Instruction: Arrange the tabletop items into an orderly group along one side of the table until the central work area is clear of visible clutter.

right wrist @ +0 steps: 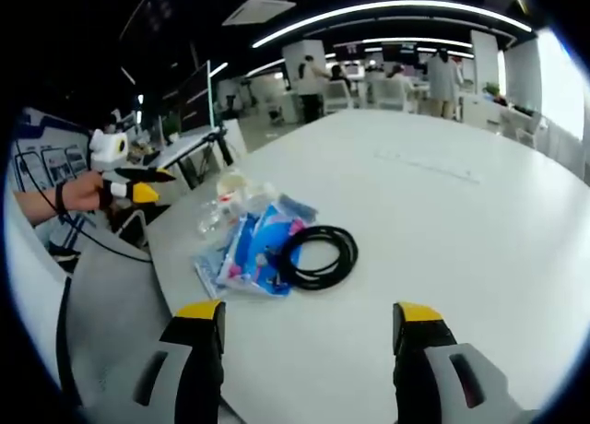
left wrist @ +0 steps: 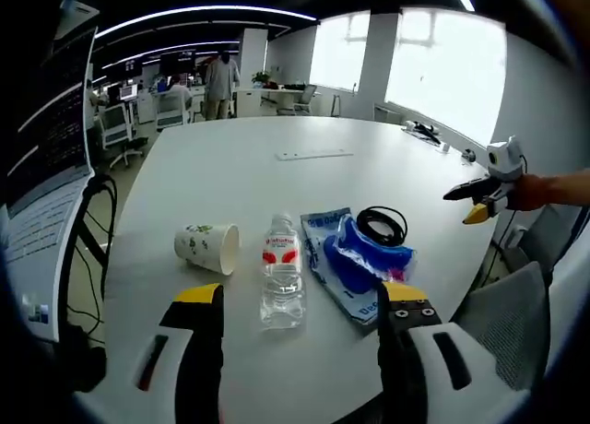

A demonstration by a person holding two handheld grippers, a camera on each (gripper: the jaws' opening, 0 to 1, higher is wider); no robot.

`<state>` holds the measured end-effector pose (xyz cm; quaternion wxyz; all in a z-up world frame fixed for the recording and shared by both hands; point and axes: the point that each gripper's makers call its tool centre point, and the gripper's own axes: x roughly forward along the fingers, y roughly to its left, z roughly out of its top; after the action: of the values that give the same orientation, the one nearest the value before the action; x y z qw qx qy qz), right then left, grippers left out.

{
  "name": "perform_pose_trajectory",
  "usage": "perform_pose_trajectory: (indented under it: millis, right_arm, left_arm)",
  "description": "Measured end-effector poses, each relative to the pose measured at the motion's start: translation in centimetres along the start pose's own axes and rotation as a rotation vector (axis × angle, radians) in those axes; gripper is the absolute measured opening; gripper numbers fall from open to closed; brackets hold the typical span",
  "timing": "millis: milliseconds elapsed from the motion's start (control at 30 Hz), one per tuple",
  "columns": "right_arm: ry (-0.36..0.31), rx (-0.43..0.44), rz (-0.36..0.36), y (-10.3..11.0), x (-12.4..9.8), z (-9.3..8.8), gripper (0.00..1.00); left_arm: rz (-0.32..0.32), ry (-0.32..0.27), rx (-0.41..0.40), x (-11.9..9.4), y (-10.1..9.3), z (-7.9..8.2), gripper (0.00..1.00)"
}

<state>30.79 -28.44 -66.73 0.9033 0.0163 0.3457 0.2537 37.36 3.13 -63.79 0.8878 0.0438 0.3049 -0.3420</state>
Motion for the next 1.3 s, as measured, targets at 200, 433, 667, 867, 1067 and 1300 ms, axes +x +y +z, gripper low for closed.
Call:
perform_pose_trajectory:
  millis: [200, 433, 667, 867, 1067, 1300]
  right_arm:
    - [0.002, 0.003, 0.003, 0.19, 0.13, -0.03, 0.75]
    - [0.0, 0.004, 0.006, 0.42, 0.27, 0.1, 0.75]
    - [0.003, 0.004, 0.008, 0.43, 0.28, 0.05, 0.75]
    - [0.007, 0.008, 0.007, 0.39, 0.33, -0.12, 0.75]
    - [0.013, 0.007, 0.01, 0.54, 0.37, -0.29, 0.75]
    - [0.013, 0.013, 0.007, 0.54, 0.3, -0.51, 0.74]
  left_arm:
    - [-0.001, 0.002, 0.003, -0.04, 0.02, -0.01, 0.68]
    - [0.0, 0.003, 0.007, -0.16, 0.09, 0.07, 0.68]
    - [-0.001, 0.011, 0.01, -0.18, 0.12, -0.17, 0.68]
    - [-0.001, 0.013, 0.005, -0.06, 0.06, -0.34, 0.67]
    - [-0.002, 0.011, 0.002, 0.05, 0.04, -0.34, 0.67]
    - [-0.001, 0.016, -0.003, -0.02, 0.02, -0.63, 0.67]
